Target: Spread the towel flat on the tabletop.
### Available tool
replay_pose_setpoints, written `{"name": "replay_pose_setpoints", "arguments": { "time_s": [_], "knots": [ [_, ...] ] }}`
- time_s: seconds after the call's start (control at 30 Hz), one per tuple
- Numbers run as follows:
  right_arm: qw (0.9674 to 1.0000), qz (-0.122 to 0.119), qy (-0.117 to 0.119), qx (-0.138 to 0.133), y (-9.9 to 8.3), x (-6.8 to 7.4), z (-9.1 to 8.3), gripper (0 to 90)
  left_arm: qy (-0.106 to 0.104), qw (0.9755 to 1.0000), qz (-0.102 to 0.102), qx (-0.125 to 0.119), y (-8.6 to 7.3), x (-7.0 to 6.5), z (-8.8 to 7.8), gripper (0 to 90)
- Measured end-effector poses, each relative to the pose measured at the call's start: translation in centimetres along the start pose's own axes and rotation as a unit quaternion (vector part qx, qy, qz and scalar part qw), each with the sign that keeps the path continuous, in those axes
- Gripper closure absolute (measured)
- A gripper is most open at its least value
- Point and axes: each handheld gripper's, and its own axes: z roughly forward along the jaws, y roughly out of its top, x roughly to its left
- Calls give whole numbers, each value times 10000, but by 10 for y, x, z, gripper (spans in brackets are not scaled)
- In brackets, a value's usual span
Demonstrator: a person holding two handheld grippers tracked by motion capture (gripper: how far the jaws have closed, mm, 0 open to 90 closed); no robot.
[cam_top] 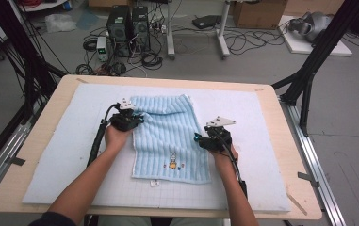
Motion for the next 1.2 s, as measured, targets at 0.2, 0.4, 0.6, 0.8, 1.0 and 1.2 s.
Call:
{"name": "replay_pose_setpoints", "arguments": {
  "time_s": [0.2, 0.4, 0.6, 0.8, 1.0, 1.2],
  "knots": [
    [9996, -92, 74, 266, 1, 4, 17, 818, 44, 9997, -181, -152, 7, 14, 9, 847],
    [9976, -17, -639, 247, 3, -5, 23, 853, 78, 9996, -183, -178, 13, 17, 17, 850],
    [9980, 55, -611, 156, 4, -5, 16, 618, -255, 9981, -544, -122, 12, 20, 10, 460],
    [9980, 163, -612, 62, -1, -1, 1, 374, -531, 9975, -229, -399, 6, 8, -15, 374],
    [9986, 138, -490, -139, -10, 6, -19, 310, -610, 9963, 23, -605, -11, -9, -48, 309],
    [9995, 34, -256, -187, -25, 19, -39, 309, -727, 9952, 13, -651, -33, -25, -73, 236]
  ]
}}
